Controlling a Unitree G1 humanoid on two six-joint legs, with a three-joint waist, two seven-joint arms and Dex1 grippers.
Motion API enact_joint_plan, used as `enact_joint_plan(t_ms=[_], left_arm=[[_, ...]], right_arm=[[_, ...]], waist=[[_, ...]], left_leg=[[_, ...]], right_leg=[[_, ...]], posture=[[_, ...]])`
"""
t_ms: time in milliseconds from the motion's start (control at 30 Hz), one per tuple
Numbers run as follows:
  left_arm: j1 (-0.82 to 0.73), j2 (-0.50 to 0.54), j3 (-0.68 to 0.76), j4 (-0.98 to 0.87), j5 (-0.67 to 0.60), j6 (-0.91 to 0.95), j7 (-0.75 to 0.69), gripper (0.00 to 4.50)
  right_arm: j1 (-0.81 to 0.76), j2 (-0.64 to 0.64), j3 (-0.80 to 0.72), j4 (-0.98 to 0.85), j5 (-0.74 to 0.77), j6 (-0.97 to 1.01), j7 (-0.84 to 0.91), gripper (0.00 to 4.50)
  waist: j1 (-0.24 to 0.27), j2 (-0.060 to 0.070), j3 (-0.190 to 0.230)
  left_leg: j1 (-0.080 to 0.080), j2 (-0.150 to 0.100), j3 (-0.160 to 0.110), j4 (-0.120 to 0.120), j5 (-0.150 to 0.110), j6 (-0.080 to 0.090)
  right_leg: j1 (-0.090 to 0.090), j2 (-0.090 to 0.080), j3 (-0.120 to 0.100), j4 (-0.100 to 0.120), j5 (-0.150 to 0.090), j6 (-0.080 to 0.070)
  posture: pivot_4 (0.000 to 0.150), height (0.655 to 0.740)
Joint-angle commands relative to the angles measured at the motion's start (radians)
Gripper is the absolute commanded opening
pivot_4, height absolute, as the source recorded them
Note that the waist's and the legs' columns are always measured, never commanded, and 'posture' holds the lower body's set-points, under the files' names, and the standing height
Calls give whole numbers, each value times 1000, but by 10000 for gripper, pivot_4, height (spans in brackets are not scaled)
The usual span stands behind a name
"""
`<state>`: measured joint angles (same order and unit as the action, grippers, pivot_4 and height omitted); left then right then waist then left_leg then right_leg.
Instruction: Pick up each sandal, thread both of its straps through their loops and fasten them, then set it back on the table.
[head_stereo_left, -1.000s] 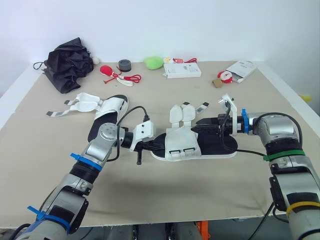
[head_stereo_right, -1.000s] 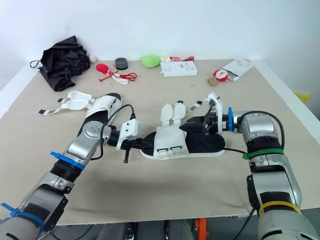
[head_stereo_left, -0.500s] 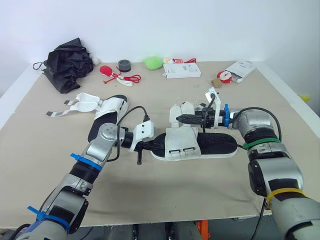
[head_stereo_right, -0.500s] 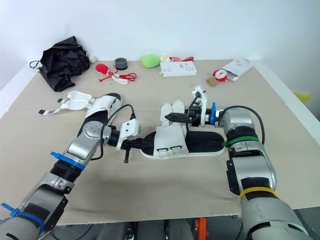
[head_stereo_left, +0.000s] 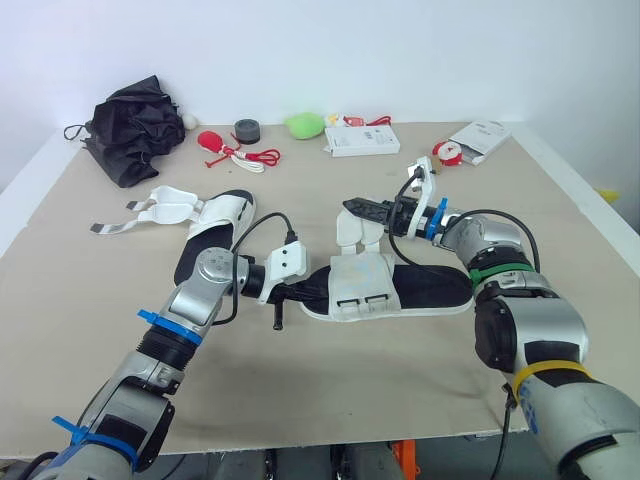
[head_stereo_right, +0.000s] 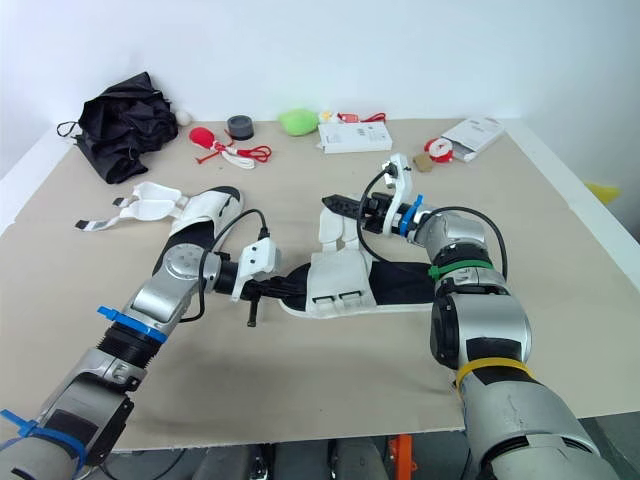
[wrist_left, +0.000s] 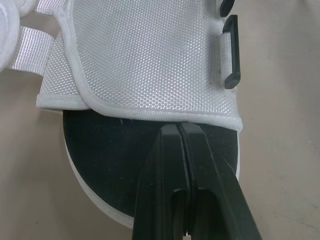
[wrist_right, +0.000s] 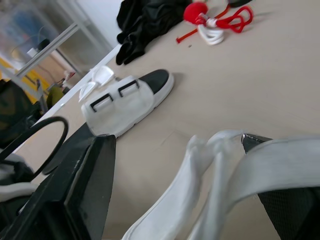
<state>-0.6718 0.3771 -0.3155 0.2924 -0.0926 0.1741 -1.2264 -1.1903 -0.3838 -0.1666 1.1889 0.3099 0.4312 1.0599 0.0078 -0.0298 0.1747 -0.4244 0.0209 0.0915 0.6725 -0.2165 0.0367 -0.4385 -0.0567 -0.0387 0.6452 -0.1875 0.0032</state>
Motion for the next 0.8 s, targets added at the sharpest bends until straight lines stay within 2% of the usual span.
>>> enact_joint_plan(t_ms=[33,267,333,367,433,467,500,533,600,633,667,700,800], left_arm=[[36,17,-35,8,31,29,7,0],[50,17,-34,-13,30,40,16,0],[53,17,-34,-18,29,42,19,0],[54,17,-34,-21,28,43,21,0],[57,17,-35,-25,27,45,22,0],[59,18,-35,-28,26,48,23,0],[60,18,-35,-31,26,50,23,0],[61,18,-35,-34,25,52,24,0],[63,19,-35,-38,25,55,25,0],[64,19,-35,-40,25,56,25,0],[65,18,-35,-42,24,58,27,0],[66,18,-35,-44,24,59,28,0],[66,18,-35,-47,22,64,29,0]], right_arm=[[-45,-2,-42,9,9,-42,-33,43253],[-59,9,-70,34,9,-77,-73,43253],[-63,13,-83,36,18,-87,-79,39520],[-65,13,-92,38,26,-88,-80,37226],[-69,12,-106,42,30,-92,-83,29586],[-72,12,-110,44,27,-92,-86,28210],[-74,12,-113,47,22,-91,-95,24341],[-76,13,-117,49,21,-92,-101,22385],[-79,13,-124,52,23,-94,-105,12795],[-80,13,-126,54,22,-97,-110,5680],[-81,14,-130,55,22,-97,-110,3892],[-81,15,-133,56,21,-97,-111,106],[-79,17,-140,55,19,-102,-108,106]], waist=[[-1,0,0],[-2,0,0],[-2,0,0],[-2,0,0],[-2,0,0],[-2,0,0],[-2,0,0],[-2,0,0],[-2,0,0],[-2,0,0],[-2,0,0],[-2,0,0],[-2,0,0]], left_leg=[[0,0,0,0,0,0],[0,0,0,0,0,0],[0,0,0,0,0,0],[0,0,0,0,0,0],[0,0,0,0,0,0],[0,0,0,0,0,0],[0,0,0,0,0,0],[0,0,0,-1,0,0],[0,0,0,-1,0,0],[0,0,0,-1,0,0],[0,0,0,-1,0,0],[0,0,0,-1,0,0],[0,0,0,-1,0,0]], right_leg=[[0,0,0,0,0,0],[0,0,0,0,0,0],[0,0,0,0,0,0],[0,0,0,0,0,0],[0,0,0,0,0,0],[0,0,0,0,0,0],[0,0,0,0,0,0],[0,0,0,0,0,0],[0,0,0,0,0,0],[0,0,0,0,0,0],[0,0,0,0,0,0],[0,0,0,0,0,0],[0,0,0,0,0,0]], posture=[[1500,7400],[1500,7400],[1500,7400],[1500,7400],[1500,7400],[1500,7400],[1500,7400],[1500,7400],[1500,7400],[1500,7400],[1500,7400],[1500,7400],[1500,7400]])
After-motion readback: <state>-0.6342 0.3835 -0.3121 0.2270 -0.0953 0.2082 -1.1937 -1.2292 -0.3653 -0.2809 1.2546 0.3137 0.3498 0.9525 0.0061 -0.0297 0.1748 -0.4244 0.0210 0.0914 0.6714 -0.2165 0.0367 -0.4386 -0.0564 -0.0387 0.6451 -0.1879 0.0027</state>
